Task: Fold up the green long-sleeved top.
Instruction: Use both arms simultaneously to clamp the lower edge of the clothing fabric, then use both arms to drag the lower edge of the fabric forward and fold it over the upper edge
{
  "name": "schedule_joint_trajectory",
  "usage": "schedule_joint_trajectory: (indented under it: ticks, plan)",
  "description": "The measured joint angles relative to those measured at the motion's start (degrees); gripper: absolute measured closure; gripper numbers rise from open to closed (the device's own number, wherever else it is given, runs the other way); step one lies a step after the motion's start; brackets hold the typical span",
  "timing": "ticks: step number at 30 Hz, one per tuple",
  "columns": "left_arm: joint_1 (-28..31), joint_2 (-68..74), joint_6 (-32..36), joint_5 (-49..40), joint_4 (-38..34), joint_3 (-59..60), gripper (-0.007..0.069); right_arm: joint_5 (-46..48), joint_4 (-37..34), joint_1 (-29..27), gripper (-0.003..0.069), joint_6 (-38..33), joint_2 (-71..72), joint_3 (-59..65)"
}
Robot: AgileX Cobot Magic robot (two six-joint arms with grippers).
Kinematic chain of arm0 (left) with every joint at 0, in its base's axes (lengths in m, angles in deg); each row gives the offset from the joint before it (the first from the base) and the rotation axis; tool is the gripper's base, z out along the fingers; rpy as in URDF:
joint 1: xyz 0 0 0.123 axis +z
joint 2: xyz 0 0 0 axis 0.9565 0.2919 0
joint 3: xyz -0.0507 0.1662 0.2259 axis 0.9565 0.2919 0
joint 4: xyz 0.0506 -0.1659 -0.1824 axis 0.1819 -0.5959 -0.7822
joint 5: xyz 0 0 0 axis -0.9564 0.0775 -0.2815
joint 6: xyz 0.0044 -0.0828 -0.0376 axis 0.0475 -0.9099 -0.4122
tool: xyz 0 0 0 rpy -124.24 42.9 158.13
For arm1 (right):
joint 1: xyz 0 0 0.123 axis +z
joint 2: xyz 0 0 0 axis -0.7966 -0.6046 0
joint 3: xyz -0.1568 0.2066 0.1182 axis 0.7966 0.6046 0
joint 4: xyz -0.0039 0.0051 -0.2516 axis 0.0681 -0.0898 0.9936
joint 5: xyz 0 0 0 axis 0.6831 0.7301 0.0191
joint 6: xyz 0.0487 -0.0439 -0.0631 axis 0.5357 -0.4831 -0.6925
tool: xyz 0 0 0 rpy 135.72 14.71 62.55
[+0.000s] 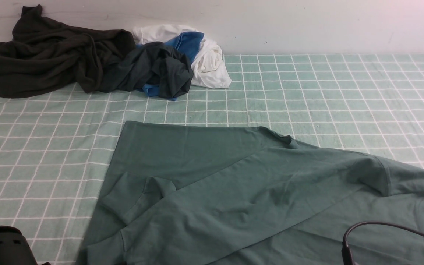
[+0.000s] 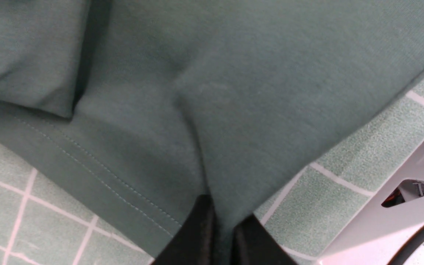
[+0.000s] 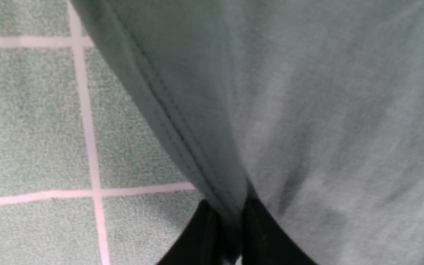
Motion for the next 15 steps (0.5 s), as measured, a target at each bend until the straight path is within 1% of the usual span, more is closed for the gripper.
schedule_joint_trajectory:
  ticks: [2,6,9,10,12,15]
  plan:
    - [0.00,0.00,0.00,0.00,0.00,0.00,0.0618,0.20,0.08,0.00,0.0636,0.02,0.00,-0.21]
    - [0.00,-0.24,-0.61,-0.76,0.53,-0.27,0.0618,3.57,0.19,0.00,0.0643,0.07,0.00,-3.19]
    - [1.32,-0.98,-3.64,-5.04,4.46,-4.14,0.0618,9.89,2.14,-0.28,0.0643,1.16,-0.06,-9.77]
    - [1.32,-0.99,-3.64,-5.04,4.77,-4.14,0.0618,9.89,2.35,-0.36,0.0643,1.16,-0.06,-10.20]
    - [3.88,-1.10,-4.71,-7.14,8.53,-8.72,0.0618,11.25,4.28,-3.04,0.0643,2.34,-0.08,-14.90]
    - [8.88,-0.21,-4.21,-7.38,12.38,-15.50,0.0614,10.29,5.22,-9.28,0.0643,2.40,-0.73,-21.97]
